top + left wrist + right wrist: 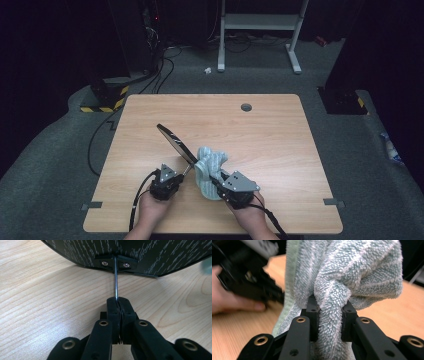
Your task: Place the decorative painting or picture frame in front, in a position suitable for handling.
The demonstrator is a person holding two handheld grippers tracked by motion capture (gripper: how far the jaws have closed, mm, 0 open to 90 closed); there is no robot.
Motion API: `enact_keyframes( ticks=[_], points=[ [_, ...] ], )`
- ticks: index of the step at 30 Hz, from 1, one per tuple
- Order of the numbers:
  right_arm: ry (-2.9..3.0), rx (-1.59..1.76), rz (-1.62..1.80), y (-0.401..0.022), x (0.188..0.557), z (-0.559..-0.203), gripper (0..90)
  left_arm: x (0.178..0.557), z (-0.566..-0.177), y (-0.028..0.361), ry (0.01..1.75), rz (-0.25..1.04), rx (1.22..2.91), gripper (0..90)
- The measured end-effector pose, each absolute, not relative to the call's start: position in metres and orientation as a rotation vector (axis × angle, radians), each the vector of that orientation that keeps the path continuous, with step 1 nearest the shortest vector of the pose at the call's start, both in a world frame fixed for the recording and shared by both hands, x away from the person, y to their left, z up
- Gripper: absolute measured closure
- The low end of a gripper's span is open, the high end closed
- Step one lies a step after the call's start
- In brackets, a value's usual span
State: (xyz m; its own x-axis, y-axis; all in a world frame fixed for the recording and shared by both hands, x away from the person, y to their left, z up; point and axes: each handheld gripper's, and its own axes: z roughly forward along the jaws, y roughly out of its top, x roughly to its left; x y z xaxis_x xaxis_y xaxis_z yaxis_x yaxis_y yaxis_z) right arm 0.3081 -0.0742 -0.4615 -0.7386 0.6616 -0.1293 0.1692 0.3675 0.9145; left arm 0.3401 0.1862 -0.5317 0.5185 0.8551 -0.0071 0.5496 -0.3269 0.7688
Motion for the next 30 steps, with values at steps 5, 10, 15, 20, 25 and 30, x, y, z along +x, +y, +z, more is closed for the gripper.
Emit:
enact_keyframes(
  ticks=[5, 10, 15, 20, 25, 30],
  points=[
    [2.082, 0.635, 1.421, -0.060, 0.301, -0.430, 73.8, 0.339, -0.532, 0.185, 1.139, 0.534, 2.023, 88.4],
    [2.070, 0.616, 1.420, -0.055, 0.297, -0.423, 73.8, 0.339, -0.532, 0.184, 1.135, 0.543, 2.028, 88.6],
    [2.078, 0.664, 1.397, -0.062, 0.296, -0.443, 73.7, 0.339, -0.532, 0.184, 1.135, 0.541, 2.028, 88.5],
    [2.109, 0.717, 1.358, -0.069, 0.299, -0.462, 73.6, 0.339, -0.532, 0.185, 1.145, 0.532, 2.021, 88.5],
    [2.158, 0.771, 1.305, -0.072, 0.306, -0.480, 73.7, 0.339, -0.532, 0.185, 1.149, 0.534, 2.019, 88.5],
    [2.239, 0.822, 1.233, -0.070, 0.314, -0.500, 73.6, 0.339, -0.532, 0.185, 1.149, 0.536, 2.018, 88.4]
  ],
)
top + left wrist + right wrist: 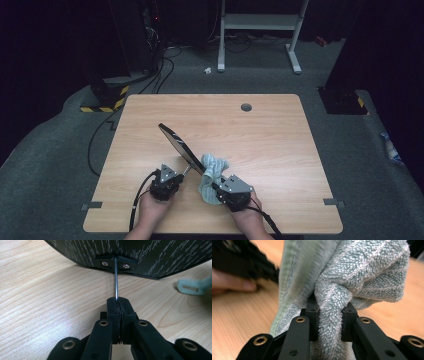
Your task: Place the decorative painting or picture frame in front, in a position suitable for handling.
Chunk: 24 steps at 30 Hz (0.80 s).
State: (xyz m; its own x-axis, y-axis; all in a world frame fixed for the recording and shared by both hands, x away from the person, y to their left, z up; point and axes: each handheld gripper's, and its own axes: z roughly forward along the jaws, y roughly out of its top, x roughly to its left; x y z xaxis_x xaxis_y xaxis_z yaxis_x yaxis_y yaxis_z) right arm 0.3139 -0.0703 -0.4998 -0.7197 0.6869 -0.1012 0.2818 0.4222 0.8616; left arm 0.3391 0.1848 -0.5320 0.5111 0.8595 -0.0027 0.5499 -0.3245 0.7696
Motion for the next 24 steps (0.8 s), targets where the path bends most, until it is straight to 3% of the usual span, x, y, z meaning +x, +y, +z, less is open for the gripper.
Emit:
enact_keyframes(
  ticks=[10, 19, 24],
  points=[
    [2.263, 0.893, 1.203, -0.074, 0.322, -0.508, 73.3, 0.339, -0.532, 0.184, 1.141, 0.549, 2.029, 88.6],
    [2.146, 0.776, 1.383, -0.076, 0.292, -0.454, 72.8, 0.339, -0.532, 0.186, 1.136, 0.532, 2.029, 88.5],
    [2.150, 0.757, 1.402, -0.075, 0.287, -0.451, 72.8, 0.339, -0.532, 0.185, 1.138, 0.529, 2.024, 88.5]
  ],
)
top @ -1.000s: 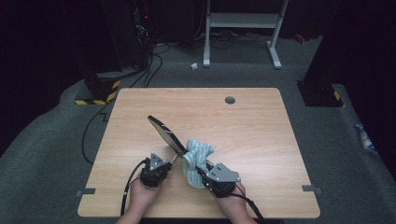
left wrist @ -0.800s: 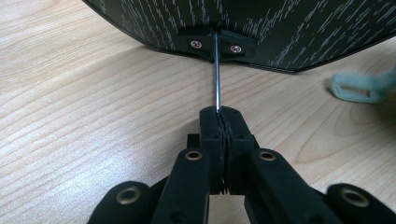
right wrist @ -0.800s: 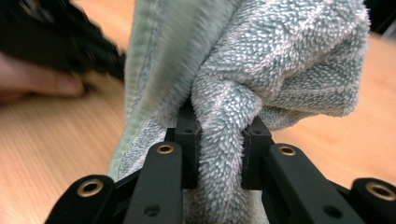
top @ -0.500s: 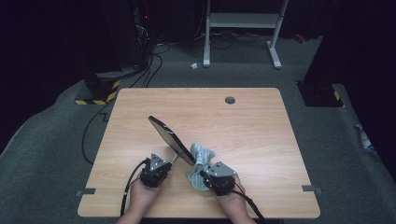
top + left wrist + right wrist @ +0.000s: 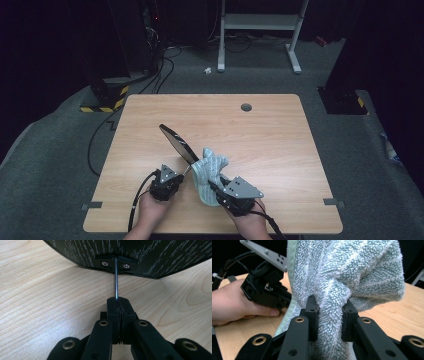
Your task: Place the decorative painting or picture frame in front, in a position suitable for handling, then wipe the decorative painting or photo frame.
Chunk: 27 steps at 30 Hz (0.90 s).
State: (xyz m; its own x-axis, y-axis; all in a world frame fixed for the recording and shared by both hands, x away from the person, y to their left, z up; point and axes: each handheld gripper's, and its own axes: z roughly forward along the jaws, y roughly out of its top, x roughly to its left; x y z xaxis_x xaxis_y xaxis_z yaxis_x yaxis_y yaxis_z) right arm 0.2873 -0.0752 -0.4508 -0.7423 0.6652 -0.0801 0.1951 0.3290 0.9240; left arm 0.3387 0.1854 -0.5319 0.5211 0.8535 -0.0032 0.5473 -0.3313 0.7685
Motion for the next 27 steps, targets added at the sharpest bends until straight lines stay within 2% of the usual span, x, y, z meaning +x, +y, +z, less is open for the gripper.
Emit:
enact_keyframes(
  ticks=[6, 11, 14, 19, 27],
  points=[
    [2.228, 0.787, 1.288, -0.074, 0.295, -0.476, 72.8, 0.339, -0.532, 0.185, 1.142, 0.531, 2.019, 88.5],
    [2.351, 0.876, 1.165, -0.071, 0.316, -0.511, 72.7, 0.337, -0.532, 0.184, 1.138, 0.549, 2.029, 88.5],
    [2.371, 0.896, 1.142, -0.067, 0.326, -0.517, 72.7, 0.337, -0.532, 0.184, 1.138, 0.545, 2.031, 88.4],
    [2.361, 0.906, 1.166, -0.068, 0.328, -0.513, 72.8, 0.337, -0.532, 0.184, 1.143, 0.543, 2.025, 88.3],
    [2.214, 0.845, 1.313, -0.080, 0.309, -0.470, 72.8, 0.337, -0.532, 0.183, 1.140, 0.547, 2.026, 88.4]
  ],
)
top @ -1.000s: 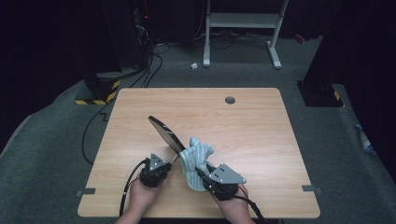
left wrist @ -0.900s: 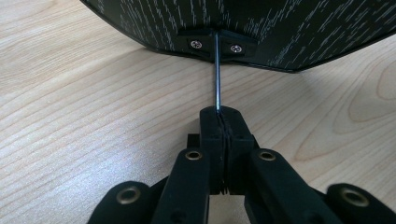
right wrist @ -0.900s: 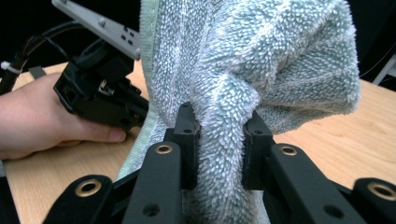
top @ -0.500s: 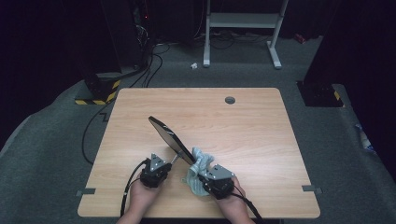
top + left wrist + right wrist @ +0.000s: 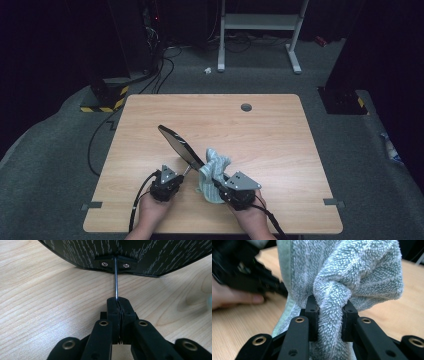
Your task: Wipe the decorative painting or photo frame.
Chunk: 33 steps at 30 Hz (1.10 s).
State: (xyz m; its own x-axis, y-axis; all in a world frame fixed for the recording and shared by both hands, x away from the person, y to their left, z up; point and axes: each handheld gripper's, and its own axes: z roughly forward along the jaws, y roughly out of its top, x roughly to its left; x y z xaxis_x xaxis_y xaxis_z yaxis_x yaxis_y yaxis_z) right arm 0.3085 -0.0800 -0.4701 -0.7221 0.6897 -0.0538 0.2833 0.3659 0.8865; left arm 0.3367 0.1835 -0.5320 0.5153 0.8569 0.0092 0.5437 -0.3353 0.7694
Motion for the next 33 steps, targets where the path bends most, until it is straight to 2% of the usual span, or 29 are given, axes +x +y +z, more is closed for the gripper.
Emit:
enact_keyframes(
  ticks=[3, 8, 16, 19, 22, 27, 33],
  points=[
    [2.183, 0.809, 1.325, -0.075, 0.306, -0.460, 72.8, 0.337, -0.532, 0.184, 1.141, 0.544, 2.026, 88.4],
    [2.188, 0.816, 1.298, -0.072, 0.308, -0.465, 72.8, 0.337, -0.532, 0.184, 1.141, 0.540, 2.026, 88.4],
    [2.363, 1.042, 1.185, -0.060, 0.337, -0.520, 72.9, 0.335, -0.532, 0.181, 1.134, 0.575, 2.037, 88.3],
    [2.371, 1.063, 1.184, -0.057, 0.344, -0.524, 72.9, 0.335, -0.532, 0.181, 1.140, 0.567, 2.034, 88.3],
    [2.376, 1.073, 1.199, -0.060, 0.342, -0.520, 73.0, 0.335, -0.532, 0.180, 1.138, 0.592, 2.042, 88.0],
    [2.311, 1.022, 1.309, -0.073, 0.315, -0.494, 72.8, 0.335, -0.532, 0.179, 1.132, 0.612, 2.048, 88.1],
    [2.209, 0.914, 1.400, -0.073, 0.300, -0.460, 72.7, 0.334, -0.532, 0.177, 1.145, 0.610, 2.043, 87.8]
  ],
)
